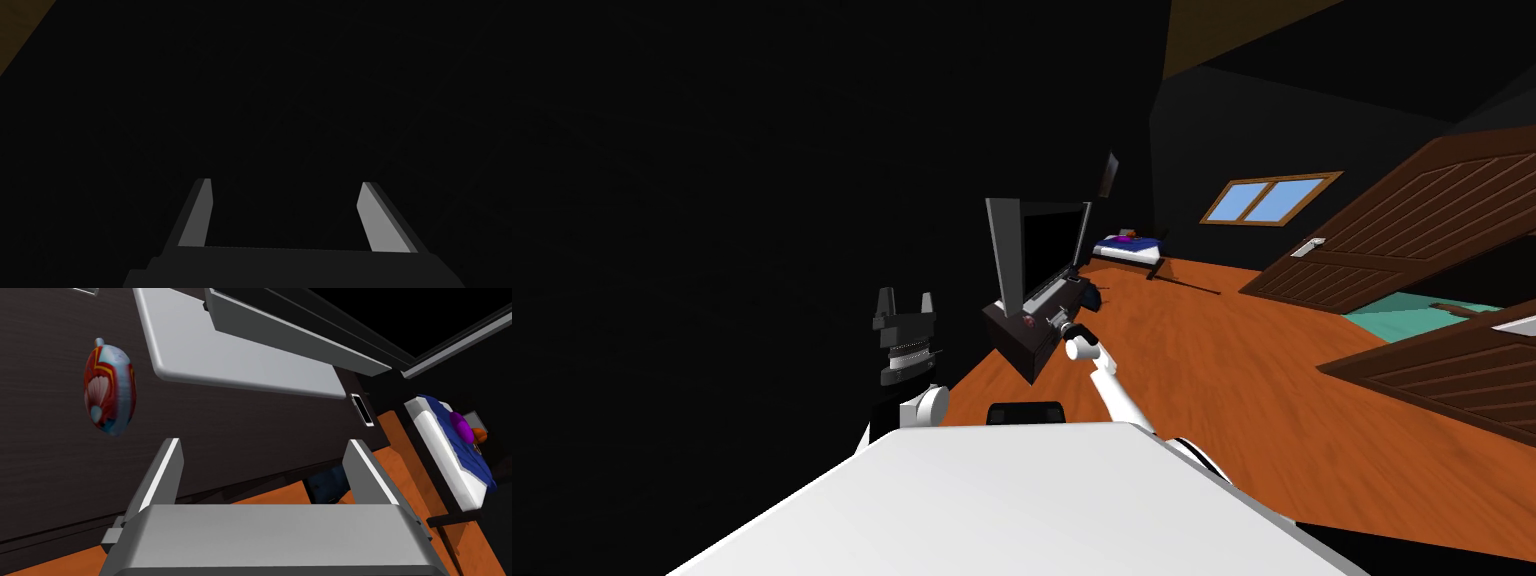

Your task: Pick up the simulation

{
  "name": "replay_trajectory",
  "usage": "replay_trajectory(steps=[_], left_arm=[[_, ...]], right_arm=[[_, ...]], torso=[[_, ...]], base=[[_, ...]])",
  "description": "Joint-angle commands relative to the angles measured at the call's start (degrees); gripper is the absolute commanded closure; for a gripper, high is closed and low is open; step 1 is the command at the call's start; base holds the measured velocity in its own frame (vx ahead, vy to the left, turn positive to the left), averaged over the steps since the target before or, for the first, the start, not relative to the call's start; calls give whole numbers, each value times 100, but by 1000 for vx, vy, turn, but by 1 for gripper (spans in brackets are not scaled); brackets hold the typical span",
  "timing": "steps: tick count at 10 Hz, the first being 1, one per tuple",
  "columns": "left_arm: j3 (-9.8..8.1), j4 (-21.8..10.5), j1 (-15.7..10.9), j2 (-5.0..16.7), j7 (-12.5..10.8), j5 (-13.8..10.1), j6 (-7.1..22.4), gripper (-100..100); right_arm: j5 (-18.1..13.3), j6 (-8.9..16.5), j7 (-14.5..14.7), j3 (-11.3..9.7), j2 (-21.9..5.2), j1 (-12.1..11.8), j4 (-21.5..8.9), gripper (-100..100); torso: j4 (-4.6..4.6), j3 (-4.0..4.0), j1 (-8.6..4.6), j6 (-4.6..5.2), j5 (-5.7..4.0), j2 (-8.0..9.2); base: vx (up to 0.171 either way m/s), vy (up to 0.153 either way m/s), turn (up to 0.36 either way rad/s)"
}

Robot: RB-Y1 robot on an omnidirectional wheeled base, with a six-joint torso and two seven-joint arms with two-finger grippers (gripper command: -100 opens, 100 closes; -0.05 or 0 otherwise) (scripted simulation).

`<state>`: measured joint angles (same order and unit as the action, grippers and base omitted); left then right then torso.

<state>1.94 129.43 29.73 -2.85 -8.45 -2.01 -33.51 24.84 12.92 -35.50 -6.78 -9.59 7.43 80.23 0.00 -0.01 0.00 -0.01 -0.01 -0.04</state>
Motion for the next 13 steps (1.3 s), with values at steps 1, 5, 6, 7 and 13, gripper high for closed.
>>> replay_trajectory(steps=[1,5,6,7,13], left_arm=[[0,0,0,0,0,0,0,0],[0,0,0,0,0,0,0,0],[0,0,0,0,0,0,0,0],[0,0,0,0,0,0,0,0],[0,0,1,0,0,0,0,0]], right_arm=[[26,146,-103,10,17,106,-172,-100],[180,650,-481,31,-2,485,-716,-100],[250,894,-660,46,-15,663,-914,-100],[250,896,-660,46,-15,663,-978,-100],[481,1804,-1300,134,-80,1286,-1939,-100]], torso=[[0,0,0,0,0,0],[-1,-3,-2,0,0,-5],[-1,-2,-1,3,0,-4],[-1,-4,2,0,0,-7],[-2,-5,6,3,1,-7]], base=[[14,-18,47],[22,-20,64],[27,-10,107],[26,-8,42],[39,-4,98]])
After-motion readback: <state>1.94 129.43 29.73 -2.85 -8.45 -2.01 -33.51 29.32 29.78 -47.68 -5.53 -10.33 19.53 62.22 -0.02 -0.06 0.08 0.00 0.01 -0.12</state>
